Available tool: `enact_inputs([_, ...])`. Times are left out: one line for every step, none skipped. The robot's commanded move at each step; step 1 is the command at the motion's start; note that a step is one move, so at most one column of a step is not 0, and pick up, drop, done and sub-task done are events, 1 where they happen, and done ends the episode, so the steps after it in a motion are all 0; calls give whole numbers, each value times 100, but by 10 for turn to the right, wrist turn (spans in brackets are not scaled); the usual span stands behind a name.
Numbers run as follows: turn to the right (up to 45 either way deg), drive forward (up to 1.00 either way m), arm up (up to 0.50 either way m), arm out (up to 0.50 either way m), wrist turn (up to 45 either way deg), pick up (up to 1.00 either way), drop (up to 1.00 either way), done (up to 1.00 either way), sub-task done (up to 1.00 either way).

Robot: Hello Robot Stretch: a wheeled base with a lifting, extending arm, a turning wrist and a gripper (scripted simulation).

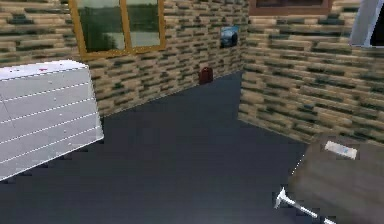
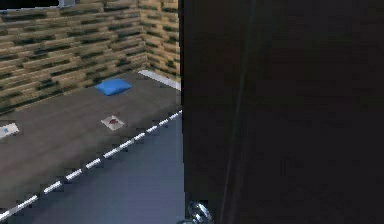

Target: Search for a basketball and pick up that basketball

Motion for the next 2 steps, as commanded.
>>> enact_inputs([-120, 0, 0, 0, 0, 0, 0, 0, 0])
enact_inputs([-30, 0, 0, 0, 0, 0, 0, 0, 0])
